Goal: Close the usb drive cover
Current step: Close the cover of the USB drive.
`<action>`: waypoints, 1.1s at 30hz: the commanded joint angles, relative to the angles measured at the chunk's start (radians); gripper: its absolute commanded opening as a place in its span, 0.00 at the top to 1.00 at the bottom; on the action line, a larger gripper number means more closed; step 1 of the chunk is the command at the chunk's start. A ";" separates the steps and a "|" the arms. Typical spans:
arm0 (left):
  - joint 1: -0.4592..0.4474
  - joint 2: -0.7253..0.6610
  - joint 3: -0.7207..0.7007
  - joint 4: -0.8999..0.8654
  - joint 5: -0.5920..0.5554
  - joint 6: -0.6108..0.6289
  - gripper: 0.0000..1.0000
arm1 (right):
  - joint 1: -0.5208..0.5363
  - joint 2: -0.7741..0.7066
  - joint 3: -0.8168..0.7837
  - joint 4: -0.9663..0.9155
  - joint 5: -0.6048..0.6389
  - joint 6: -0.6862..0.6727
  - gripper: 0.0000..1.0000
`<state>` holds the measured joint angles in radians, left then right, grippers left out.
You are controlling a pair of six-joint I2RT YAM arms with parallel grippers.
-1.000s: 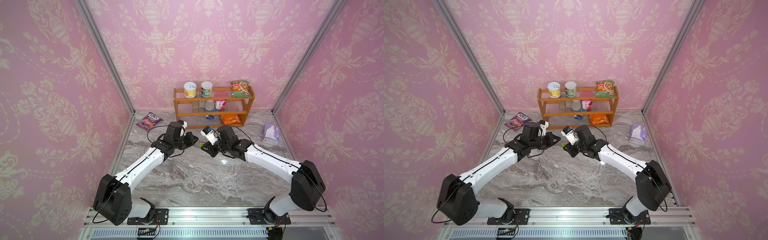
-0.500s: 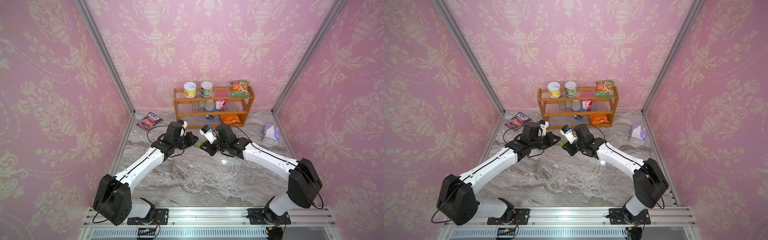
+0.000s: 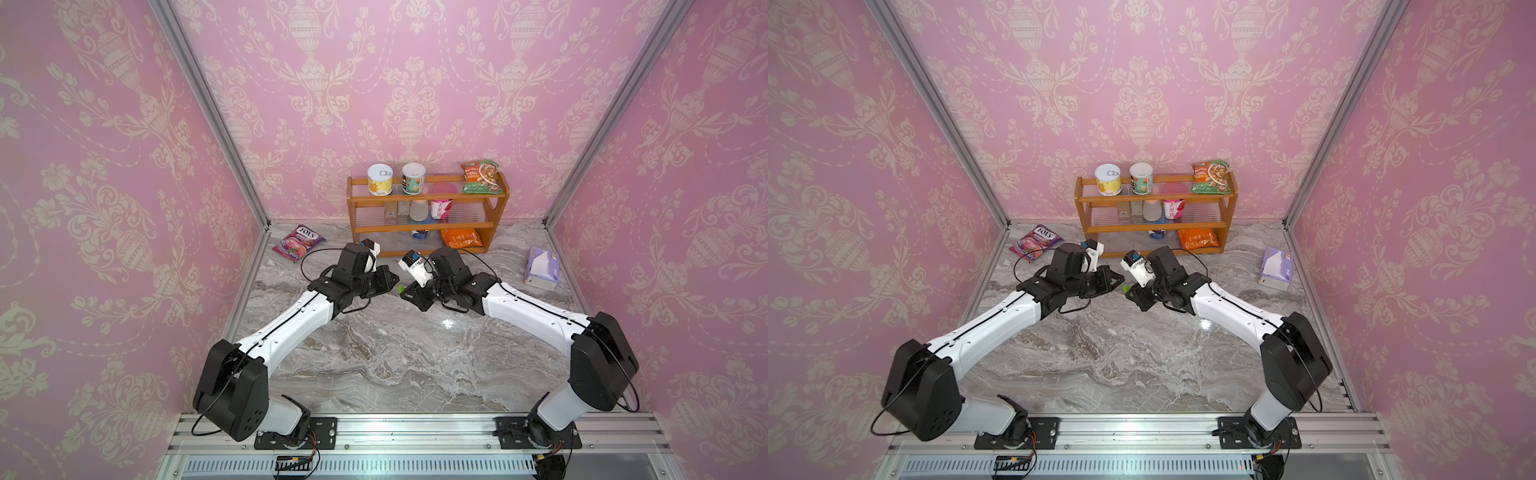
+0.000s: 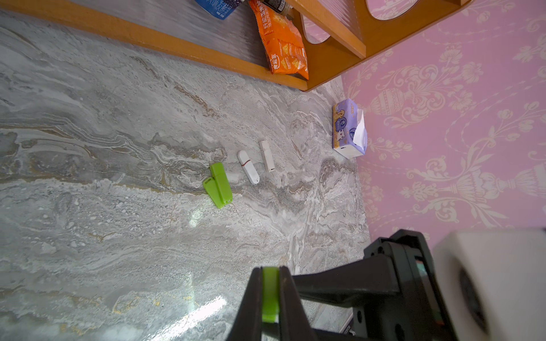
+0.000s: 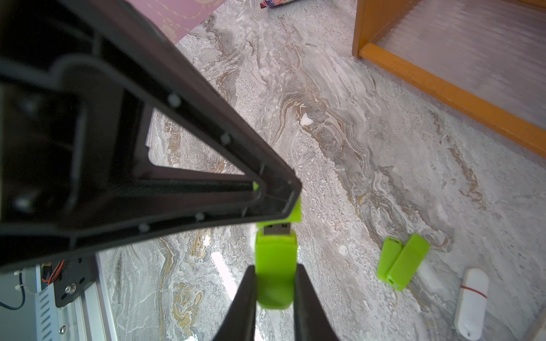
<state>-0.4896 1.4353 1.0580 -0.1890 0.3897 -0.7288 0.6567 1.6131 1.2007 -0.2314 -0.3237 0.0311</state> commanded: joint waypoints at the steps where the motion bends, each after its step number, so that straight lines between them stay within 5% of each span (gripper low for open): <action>1: -0.064 0.043 0.036 -0.122 0.066 0.088 1.00 | 0.005 -0.038 0.014 0.156 0.023 0.001 1.00; 8: -0.099 0.086 0.068 -0.149 0.066 0.118 1.00 | 0.006 -0.091 -0.016 0.261 0.128 -0.009 1.00; 17: -0.136 0.090 0.088 -0.238 -0.042 0.248 1.00 | -0.026 -0.130 -0.016 0.226 0.111 -0.029 1.00; 22: -0.142 0.021 -0.019 -0.080 -0.001 0.259 1.00 | -0.088 -0.176 -0.108 0.326 0.040 0.057 1.00; 33: -0.143 0.076 0.036 -0.146 0.140 0.335 1.00 | -0.141 -0.239 -0.156 0.333 -0.071 0.009 1.00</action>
<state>-0.5987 1.4666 1.1034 -0.1043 0.3874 -0.4496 0.5453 1.4326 1.0019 -0.0910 -0.4229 0.0532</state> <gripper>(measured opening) 0.102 0.203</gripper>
